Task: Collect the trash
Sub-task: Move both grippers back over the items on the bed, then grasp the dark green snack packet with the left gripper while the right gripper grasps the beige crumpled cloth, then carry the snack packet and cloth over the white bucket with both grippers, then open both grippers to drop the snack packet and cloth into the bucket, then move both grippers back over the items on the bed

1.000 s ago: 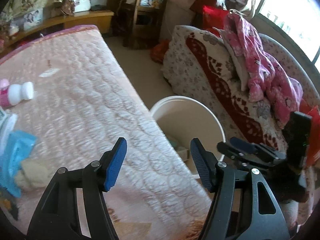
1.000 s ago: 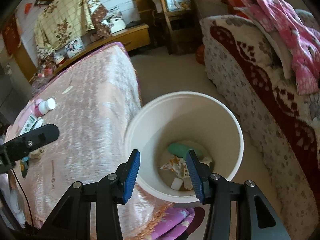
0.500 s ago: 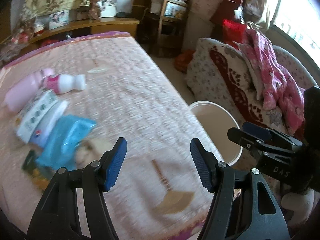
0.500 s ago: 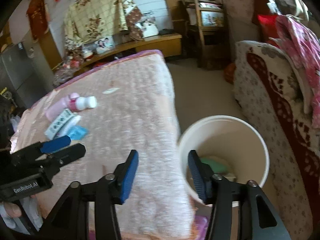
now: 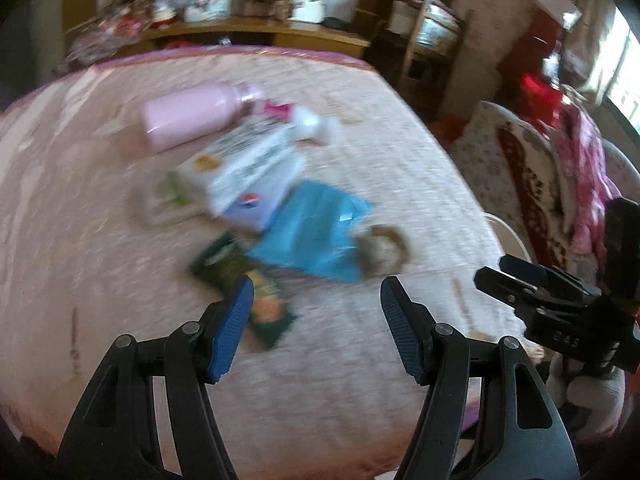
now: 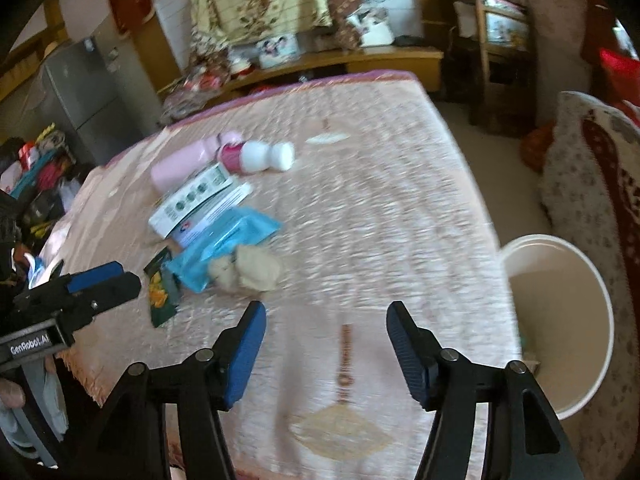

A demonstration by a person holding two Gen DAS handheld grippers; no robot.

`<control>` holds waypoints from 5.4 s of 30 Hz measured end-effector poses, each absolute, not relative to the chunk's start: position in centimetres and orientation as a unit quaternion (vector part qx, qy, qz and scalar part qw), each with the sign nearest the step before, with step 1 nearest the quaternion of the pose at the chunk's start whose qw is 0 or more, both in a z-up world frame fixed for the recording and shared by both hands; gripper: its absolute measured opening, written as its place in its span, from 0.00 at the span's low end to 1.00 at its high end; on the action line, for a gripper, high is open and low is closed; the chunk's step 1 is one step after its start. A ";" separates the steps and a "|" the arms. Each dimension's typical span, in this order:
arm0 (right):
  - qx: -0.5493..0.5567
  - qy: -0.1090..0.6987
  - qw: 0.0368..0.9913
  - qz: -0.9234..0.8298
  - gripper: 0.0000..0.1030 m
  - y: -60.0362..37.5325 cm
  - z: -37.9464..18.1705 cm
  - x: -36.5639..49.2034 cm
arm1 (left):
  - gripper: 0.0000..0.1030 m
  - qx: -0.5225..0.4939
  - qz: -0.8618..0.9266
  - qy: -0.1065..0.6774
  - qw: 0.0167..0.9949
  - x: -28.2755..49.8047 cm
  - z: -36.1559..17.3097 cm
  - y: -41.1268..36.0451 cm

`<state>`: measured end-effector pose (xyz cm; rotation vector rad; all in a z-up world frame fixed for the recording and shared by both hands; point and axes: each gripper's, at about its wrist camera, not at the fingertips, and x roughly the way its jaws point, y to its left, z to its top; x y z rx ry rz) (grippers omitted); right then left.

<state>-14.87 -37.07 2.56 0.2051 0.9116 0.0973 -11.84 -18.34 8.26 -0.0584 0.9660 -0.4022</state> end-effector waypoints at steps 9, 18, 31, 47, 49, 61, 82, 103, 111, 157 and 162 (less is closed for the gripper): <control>0.092 0.459 0.879 0.092 0.66 -32.9 0.1 -10.5 | 0.63 -0.102 -0.158 0.488 0.852 -9.7 4.9 -15.6; 0.108 0.466 0.872 0.106 0.66 -32.0 -1.4 -8.0 | 0.63 -0.112 -0.134 0.497 0.850 -7.6 2.9 -16.4; 0.123 0.431 0.886 0.116 0.34 -32.9 0.4 -10.2 | 0.21 -0.089 -0.167 0.499 0.846 -9.2 3.5 -15.1; 0.133 0.402 0.900 0.101 0.34 -35.9 3.5 -15.4 | 0.21 -0.052 -0.248 0.476 0.842 -13.5 7.4 -20.0; 0.136 0.395 0.904 0.093 0.34 -36.7 3.9 -16.0 | 0.21 -0.047 -0.257 0.475 0.841 -13.8 7.7 -21.0; 0.148 0.386 0.909 0.047 0.34 -41.5 4.6 -18.3 | 0.21 -0.014 -0.294 0.465 0.835 -14.5 8.8 -26.4; 0.174 0.388 0.904 -0.043 0.34 -51.2 3.2 -23.0 | 0.21 0.038 -0.356 0.465 0.810 -15.1 8.7 -37.4; 0.234 0.417 0.869 -0.124 0.40 -59.6 -2.4 -24.4 | 0.21 0.033 -0.410 0.495 0.765 -14.3 6.0 -48.8; 0.242 0.416 0.863 -0.153 0.56 -61.4 -3.5 -24.3 | 0.49 0.023 -0.410 0.497 0.764 -13.3 5.2 -50.5; 0.146 0.384 0.910 -0.058 0.64 -47.4 4.8 -20.7 | 0.51 0.043 -0.306 0.410 0.858 -14.0 9.6 -35.5; 0.138 0.389 0.910 -0.041 0.65 -45.2 4.9 -19.9 | 0.51 0.041 -0.287 0.408 0.866 -13.6 9.6 -32.7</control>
